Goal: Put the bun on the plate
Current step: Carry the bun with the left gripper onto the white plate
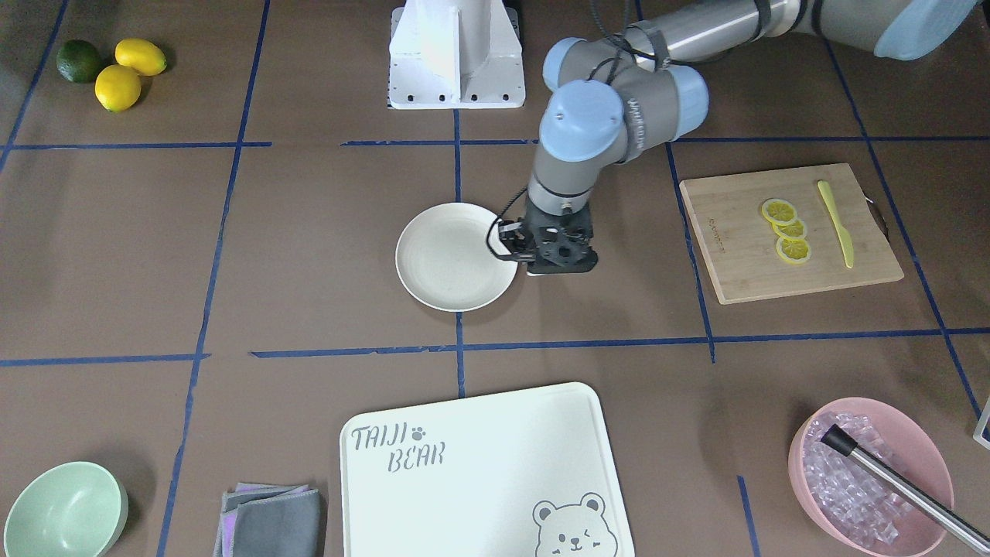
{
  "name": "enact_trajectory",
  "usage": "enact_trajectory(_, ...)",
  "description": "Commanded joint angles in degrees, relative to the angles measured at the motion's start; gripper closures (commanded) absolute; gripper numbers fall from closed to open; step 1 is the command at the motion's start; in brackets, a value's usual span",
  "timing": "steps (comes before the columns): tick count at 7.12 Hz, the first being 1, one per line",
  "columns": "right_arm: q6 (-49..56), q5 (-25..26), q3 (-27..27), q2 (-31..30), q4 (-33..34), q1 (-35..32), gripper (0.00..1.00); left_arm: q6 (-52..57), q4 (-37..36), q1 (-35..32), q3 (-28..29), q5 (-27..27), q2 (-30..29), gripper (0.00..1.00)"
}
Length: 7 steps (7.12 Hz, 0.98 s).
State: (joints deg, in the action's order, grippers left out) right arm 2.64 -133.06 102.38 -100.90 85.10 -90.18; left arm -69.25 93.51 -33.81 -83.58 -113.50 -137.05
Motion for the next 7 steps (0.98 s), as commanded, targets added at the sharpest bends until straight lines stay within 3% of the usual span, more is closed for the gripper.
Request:
enact_trajectory(1,0.0,0.0,-0.2,0.0,0.1,0.1,0.0,-3.9,4.9,5.0,7.4,4.0,-5.3,0.63)
enact_trajectory(2,0.0,0.0,-0.2,0.0,0.1,0.0,0.0,-4.7,7.7,6.0,10.5,5.6,-6.2,0.63)
enact_trajectory(3,0.0,0.0,-0.2,0.0,0.1,0.0,0.0,-4.7,8.2,6.1,11.3,5.7,-6.3,0.54)
enact_trajectory(5,0.0,-0.1,-0.1,0.0,0.1,0.0,0.0,-4.5,8.1,5.9,11.2,5.7,-6.2,0.1)
enact_trajectory(6,0.0,-0.1,0.0,0.0,0.1,0.0,0.0,-4.1,7.9,5.0,11.1,6.0,-6.2,0.01)
enact_trajectory(7,0.0,-0.1,-0.2,0.0,0.1,0.0,0.0,-3.7,7.8,3.5,10.5,5.9,-6.2,0.01)
